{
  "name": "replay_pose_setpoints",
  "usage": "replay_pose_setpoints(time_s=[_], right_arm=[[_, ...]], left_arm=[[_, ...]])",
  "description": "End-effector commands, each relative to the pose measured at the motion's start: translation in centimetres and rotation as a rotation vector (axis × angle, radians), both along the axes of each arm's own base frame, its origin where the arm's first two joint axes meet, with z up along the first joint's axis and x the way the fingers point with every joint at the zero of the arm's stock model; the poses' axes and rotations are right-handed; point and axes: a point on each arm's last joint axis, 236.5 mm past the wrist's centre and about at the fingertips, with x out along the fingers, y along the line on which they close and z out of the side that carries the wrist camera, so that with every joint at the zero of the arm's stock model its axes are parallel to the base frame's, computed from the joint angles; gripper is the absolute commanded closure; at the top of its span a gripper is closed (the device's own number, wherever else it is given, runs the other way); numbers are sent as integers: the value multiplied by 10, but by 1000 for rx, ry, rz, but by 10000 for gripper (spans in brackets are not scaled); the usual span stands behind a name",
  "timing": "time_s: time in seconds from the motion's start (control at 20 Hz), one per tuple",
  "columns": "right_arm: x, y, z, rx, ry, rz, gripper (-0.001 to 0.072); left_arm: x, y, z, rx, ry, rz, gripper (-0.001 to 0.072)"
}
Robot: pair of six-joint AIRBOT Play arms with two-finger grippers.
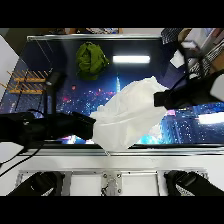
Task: Fold the clothes and pants, and hang the long-sleeved shirts on hangers.
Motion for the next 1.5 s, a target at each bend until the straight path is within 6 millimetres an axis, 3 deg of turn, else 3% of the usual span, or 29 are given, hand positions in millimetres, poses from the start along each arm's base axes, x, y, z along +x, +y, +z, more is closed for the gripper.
replay_pose_setpoints(time_s=[0.0,0.15,0.35,0.4,0.45,0.5,0.65,0.85,1.0,1.15,1.45], right_arm=[[-10,10,-55,-6,85,36,699],[2,20,-66,14,56,49,699],[11,26,-63,28,17,74,699],[11,26,-63,23,15,89,699],[11,26,-63,20,14,96,699],[11,26,-63,20,14,97,699],[11,26,-63,14,12,115,699],[9,25,-64,7,19,121,699],[9,25,-64,6,20,121,699],[9,25,-64,6,21,120,699],[9,25,-64,6,21,119,699]], left_arm=[[12,5,-62,68,126,89,695],[43,5,-92,121,192,152,695],[77,7,-102,147,235,209,694],[79,7,-104,162,252,210,603],[81,6,-104,166,256,209,229],[84,5,-102,164,252,209,-11],[105,19,-79,206,148,229,3],[148,91,-41,332,12,370,3],[175,170,-41,456,-28,502,3],[194,236,-72,585,41,572,3],[236,331,-160,764,138,604,3]])
